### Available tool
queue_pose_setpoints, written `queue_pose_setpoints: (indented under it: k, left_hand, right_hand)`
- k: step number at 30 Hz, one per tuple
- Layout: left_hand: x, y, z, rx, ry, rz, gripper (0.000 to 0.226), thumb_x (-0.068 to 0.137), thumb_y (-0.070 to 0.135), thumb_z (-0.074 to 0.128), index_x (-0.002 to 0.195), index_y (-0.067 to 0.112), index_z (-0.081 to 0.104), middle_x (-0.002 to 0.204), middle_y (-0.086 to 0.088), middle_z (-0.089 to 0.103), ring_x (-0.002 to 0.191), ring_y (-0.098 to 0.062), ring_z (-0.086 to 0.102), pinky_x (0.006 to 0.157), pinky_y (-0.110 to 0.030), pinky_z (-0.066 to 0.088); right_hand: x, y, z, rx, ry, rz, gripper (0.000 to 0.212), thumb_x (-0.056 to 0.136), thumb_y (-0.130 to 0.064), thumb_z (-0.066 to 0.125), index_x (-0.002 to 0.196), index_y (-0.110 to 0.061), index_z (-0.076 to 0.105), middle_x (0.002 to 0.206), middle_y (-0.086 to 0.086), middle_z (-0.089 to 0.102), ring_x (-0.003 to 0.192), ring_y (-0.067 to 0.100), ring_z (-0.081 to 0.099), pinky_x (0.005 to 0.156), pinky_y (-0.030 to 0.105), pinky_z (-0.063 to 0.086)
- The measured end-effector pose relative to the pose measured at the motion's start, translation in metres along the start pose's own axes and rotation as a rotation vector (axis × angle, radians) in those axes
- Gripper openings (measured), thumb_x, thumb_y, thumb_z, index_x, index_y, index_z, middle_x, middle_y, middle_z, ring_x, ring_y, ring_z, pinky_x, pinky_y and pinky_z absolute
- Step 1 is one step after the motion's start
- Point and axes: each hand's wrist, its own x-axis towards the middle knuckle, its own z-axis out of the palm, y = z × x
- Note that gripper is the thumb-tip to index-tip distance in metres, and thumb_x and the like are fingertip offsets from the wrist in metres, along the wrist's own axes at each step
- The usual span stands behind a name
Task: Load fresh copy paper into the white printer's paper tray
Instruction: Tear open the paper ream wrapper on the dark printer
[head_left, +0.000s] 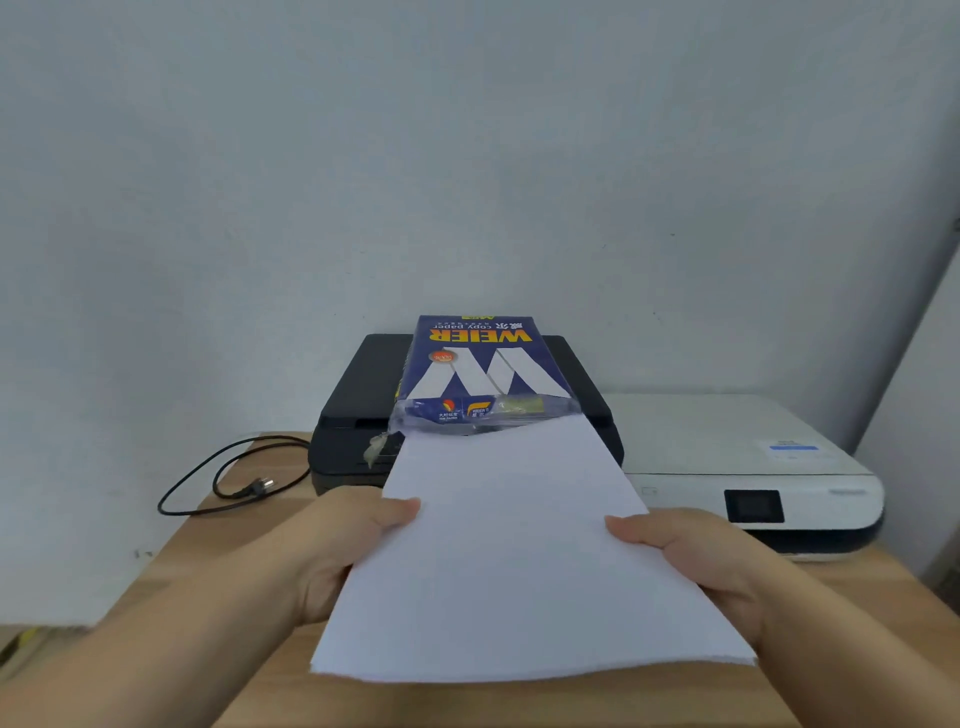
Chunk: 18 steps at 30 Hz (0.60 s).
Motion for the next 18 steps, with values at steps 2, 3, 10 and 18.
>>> queue_pose_setpoints:
  k: [2,3,10,18]
  left_hand:
    - [-0.013,0.0,0.006,0.057,0.023,0.069,0.016,0.09,0.006,0.052,0.085,-0.002,0.064,0.066,-0.016,0.072,0.049,-0.027,0.067,0.046,-0.033,0.057]
    - [-0.02,0.0,0.009,0.074,0.026,0.102,0.015,0.09,0.005,0.053,0.082,-0.002,0.064,0.063,-0.015,0.072,0.047,-0.026,0.066,0.044,-0.031,0.056]
    - [-0.048,0.019,0.033,-0.003,-0.058,0.371,0.018,0.091,0.01,0.051,0.105,0.008,0.063,0.098,-0.017,0.073,0.076,-0.031,0.068,0.063,-0.038,0.058]
    - [0.004,0.074,0.054,-0.033,-0.025,0.75,0.019,0.093,0.015,0.05,0.106,0.024,0.061,0.107,-0.002,0.071,0.087,-0.017,0.07,0.074,-0.034,0.057]
  right_hand:
    - [-0.013,0.0,-0.003,-0.018,-0.033,-0.022,0.034,0.08,-0.009,0.059,0.111,0.007,0.061,0.101,0.024,0.071,0.082,0.036,0.07,0.068,0.039,0.056]
    - [-0.02,-0.001,-0.005,-0.021,-0.056,-0.036,0.041,0.074,-0.01,0.061,0.112,0.006,0.061,0.104,0.025,0.07,0.089,0.038,0.068,0.073,0.041,0.055]
    - [-0.047,-0.027,-0.02,0.009,-0.195,-0.223,0.058,0.063,-0.021,0.074,0.115,-0.001,0.062,0.112,0.021,0.069,0.102,0.038,0.065,0.084,0.048,0.055]
    - [0.007,-0.093,-0.017,0.004,-0.01,-0.531,0.027,0.092,-0.02,0.052,0.116,-0.011,0.06,0.108,0.011,0.071,0.095,0.028,0.069,0.08,0.043,0.054]
